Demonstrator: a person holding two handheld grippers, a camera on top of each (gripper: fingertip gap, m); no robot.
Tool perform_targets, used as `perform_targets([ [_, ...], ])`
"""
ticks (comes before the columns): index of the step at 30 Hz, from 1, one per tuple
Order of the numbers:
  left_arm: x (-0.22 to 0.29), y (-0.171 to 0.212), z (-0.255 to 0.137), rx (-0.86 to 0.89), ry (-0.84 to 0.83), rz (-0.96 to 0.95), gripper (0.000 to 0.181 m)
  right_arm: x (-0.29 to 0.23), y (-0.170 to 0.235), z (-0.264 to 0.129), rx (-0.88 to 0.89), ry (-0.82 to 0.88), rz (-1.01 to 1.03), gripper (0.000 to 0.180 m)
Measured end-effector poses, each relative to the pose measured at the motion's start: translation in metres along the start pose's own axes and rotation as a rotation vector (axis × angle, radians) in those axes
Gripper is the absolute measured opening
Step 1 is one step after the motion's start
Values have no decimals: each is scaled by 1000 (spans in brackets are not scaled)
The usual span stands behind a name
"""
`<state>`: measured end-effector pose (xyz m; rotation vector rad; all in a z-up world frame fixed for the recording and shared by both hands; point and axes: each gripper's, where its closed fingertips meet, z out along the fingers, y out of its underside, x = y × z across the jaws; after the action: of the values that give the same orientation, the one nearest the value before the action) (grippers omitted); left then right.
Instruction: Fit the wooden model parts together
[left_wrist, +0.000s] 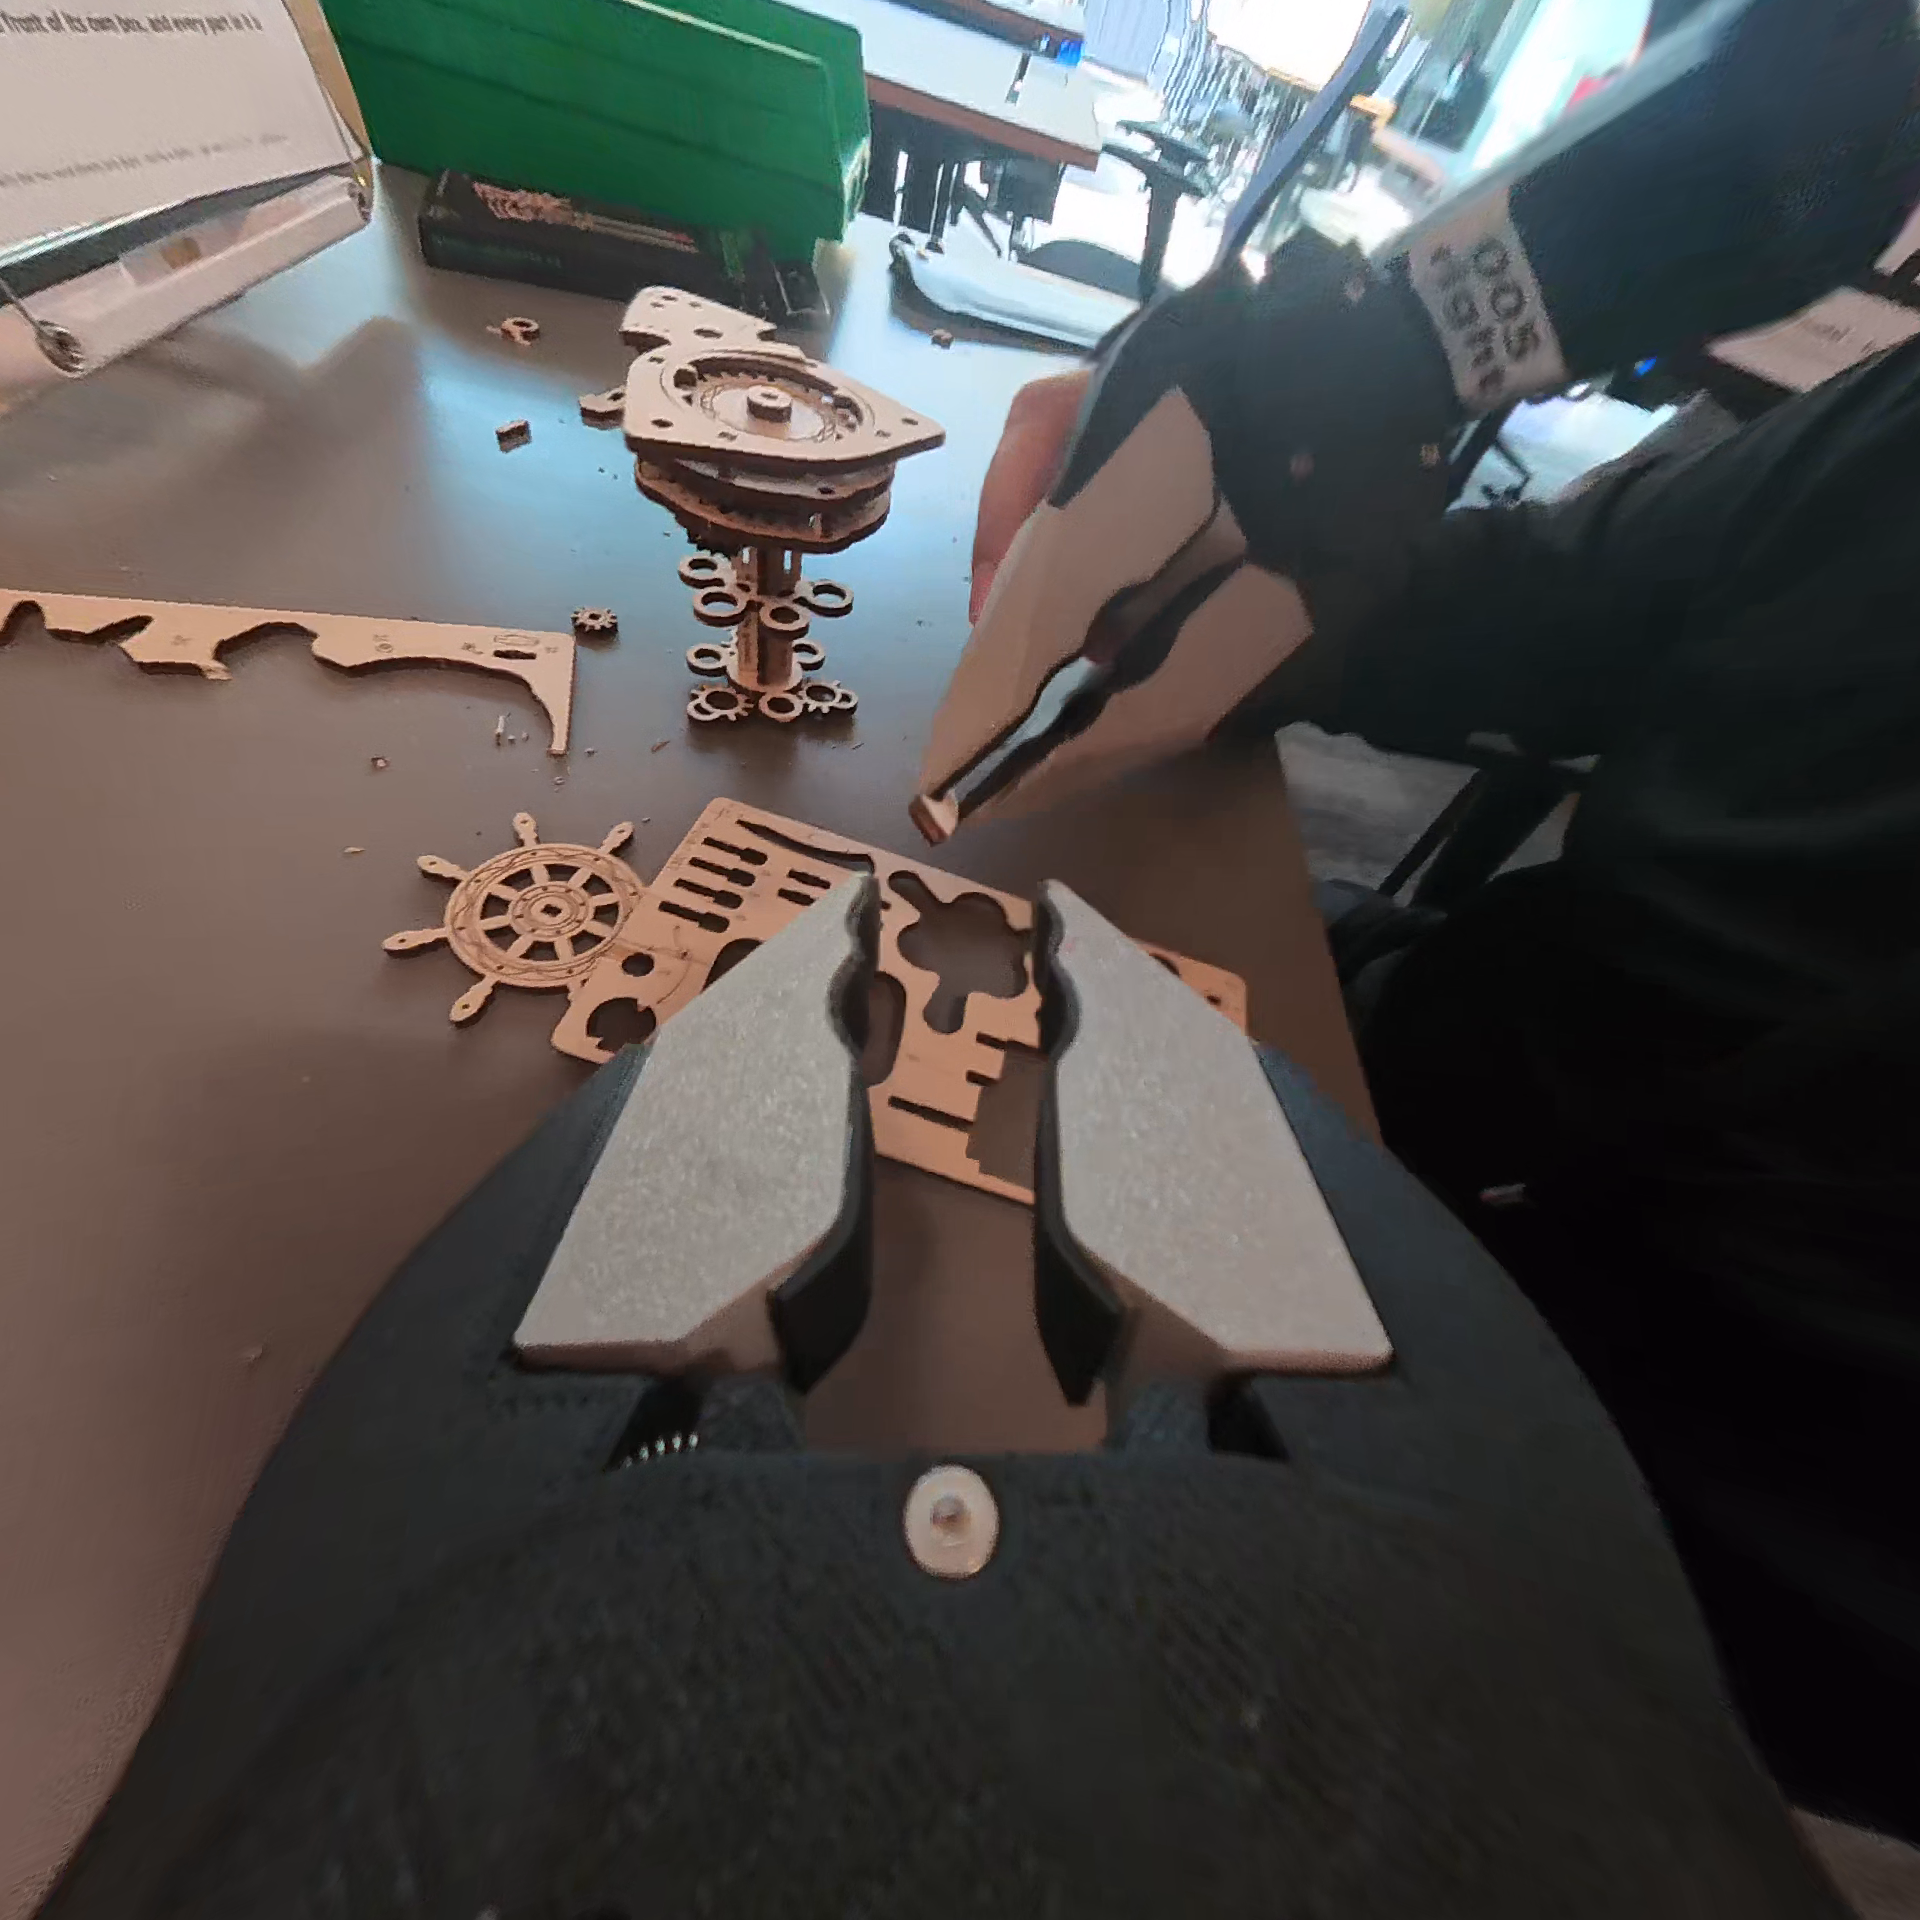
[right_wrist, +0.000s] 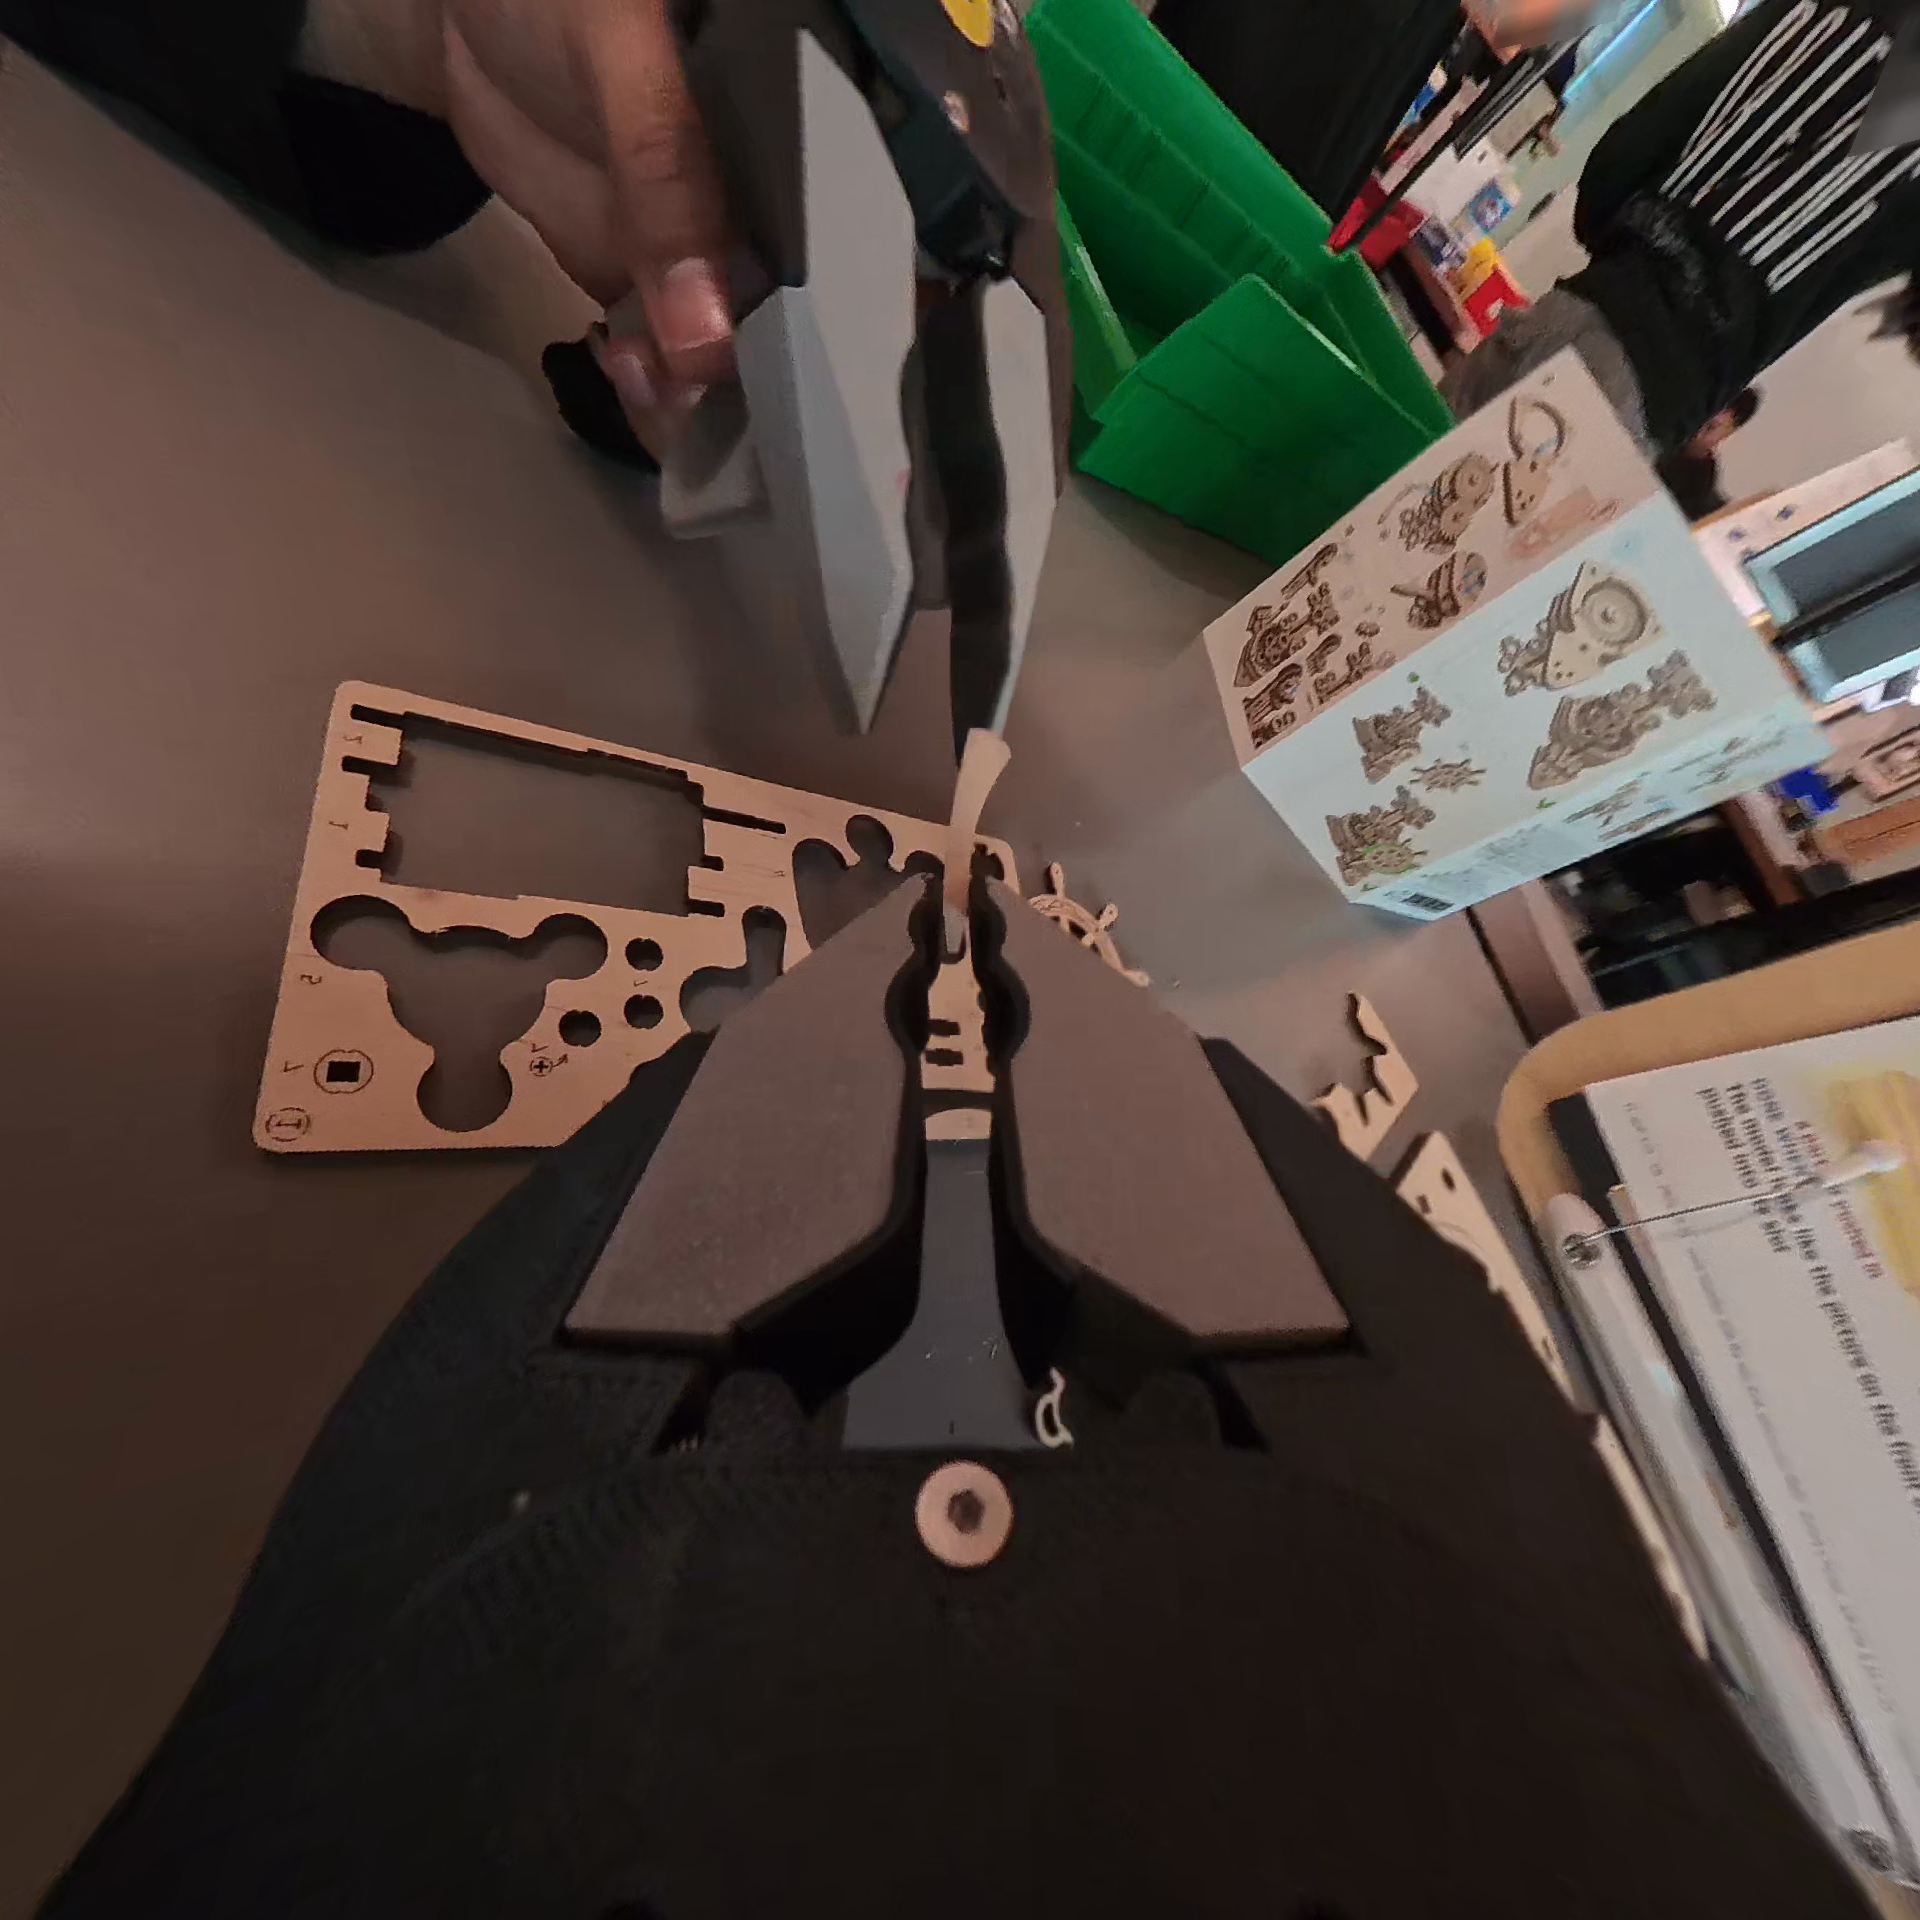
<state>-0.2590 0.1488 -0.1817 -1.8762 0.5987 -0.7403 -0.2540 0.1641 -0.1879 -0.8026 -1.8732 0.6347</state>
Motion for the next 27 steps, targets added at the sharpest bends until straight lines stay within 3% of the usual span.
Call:
perform_targets([
  [5, 4, -4, 2, 27, 36, -37, 21, -9, -1, 4, -33, 28, -125, 1],
  [8, 4, -1, 4, 16, 46, -54, 4, -13, -3, 4, -28, 18, -140, 1],
  [27, -2, -10, -1, 118, 119, -312, 1, -5, -10, 4, -24, 146, -255, 1],
])
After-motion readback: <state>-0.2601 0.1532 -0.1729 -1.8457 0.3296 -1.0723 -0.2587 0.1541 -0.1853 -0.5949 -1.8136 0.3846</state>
